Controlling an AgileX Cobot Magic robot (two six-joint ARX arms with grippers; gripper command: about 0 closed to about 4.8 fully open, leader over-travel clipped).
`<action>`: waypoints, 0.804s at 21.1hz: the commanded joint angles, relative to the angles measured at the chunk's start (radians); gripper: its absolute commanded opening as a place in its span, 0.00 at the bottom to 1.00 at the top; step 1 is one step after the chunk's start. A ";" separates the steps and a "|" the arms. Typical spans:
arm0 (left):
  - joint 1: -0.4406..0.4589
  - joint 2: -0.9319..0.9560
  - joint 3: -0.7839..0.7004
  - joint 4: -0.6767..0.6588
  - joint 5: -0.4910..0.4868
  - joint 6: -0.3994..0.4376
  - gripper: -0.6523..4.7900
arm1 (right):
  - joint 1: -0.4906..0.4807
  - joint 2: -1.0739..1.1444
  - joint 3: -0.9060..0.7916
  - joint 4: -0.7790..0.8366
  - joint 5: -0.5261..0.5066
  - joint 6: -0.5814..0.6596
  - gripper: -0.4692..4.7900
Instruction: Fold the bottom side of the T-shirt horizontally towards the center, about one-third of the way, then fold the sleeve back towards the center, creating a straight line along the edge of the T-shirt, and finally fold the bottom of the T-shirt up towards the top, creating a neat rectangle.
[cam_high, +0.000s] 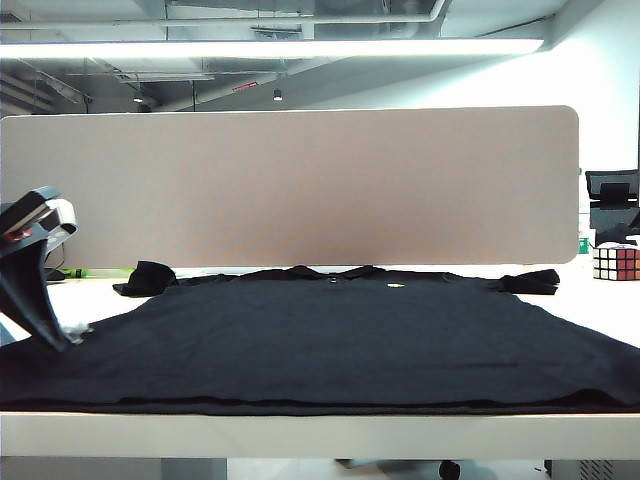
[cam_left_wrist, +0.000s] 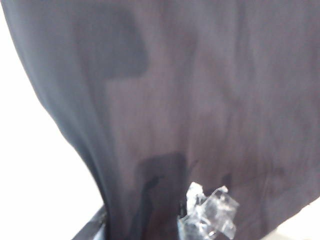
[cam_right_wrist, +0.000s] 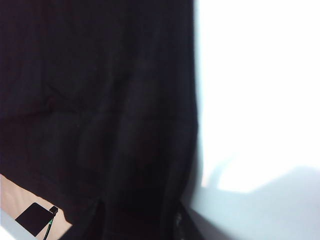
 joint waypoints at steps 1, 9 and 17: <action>0.001 0.033 -0.035 -0.246 -0.217 0.025 0.45 | 0.002 0.012 -0.018 -0.057 0.087 -0.005 0.47; 0.001 0.033 -0.035 -0.300 -0.250 0.027 0.45 | 0.002 0.012 -0.018 -0.077 0.089 -0.006 0.47; 0.001 0.033 -0.035 -0.292 -0.249 0.027 0.40 | 0.001 0.012 -0.018 -0.126 0.141 -0.030 0.46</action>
